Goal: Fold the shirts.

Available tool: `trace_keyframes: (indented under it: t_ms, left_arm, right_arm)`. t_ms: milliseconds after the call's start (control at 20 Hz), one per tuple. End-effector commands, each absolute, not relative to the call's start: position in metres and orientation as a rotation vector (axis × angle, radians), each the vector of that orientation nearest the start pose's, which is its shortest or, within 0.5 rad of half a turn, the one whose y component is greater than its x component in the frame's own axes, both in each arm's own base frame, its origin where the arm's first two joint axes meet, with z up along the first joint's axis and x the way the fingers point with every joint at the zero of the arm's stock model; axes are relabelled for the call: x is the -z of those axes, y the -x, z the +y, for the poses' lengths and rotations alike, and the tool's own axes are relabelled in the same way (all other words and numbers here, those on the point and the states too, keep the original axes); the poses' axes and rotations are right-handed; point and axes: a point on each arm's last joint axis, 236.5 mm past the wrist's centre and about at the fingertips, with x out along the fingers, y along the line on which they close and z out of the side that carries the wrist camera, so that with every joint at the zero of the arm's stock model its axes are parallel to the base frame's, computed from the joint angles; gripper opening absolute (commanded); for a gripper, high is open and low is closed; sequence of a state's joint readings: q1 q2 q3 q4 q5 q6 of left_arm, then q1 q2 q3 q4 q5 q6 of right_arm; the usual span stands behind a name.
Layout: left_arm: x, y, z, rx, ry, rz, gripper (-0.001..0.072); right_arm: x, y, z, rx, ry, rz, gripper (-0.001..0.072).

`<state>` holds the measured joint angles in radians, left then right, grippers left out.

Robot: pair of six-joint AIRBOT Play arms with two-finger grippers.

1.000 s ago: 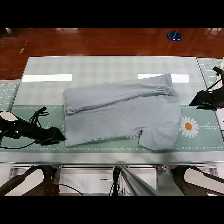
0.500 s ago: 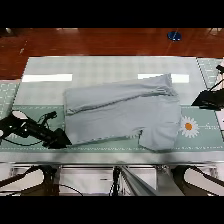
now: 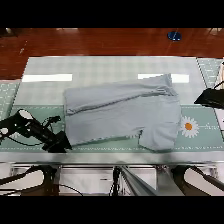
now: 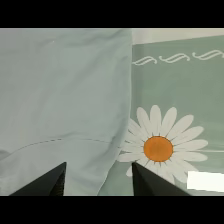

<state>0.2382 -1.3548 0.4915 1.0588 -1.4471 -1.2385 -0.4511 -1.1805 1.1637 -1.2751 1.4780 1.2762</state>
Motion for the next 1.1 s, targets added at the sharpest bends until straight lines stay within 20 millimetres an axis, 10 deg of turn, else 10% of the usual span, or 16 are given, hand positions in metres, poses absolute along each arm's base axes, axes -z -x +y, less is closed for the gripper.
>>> trace_keyframes:
  t_ms: [0, 750, 1050]
  left_arm:
    - [0.141, -0.17, -0.07, 0.261, 0.615, 1.846, 0.0685]
    - [0.138, -0.232, -0.068, 0.154, 0.709, 1.618, 0.0589]
    - [0.137, -0.232, -0.068, 0.144, 0.723, 1.627, 0.0054]
  right_arm:
    - [-0.042, -0.307, -0.071, -0.061, -0.327, 1.37, 0.0485]
    - [-0.042, -0.309, -0.071, -0.059, -0.327, 1.363, 0.0477]
    - [-0.043, -0.309, -0.071, -0.06, -0.329, 1.361, 0.0469]
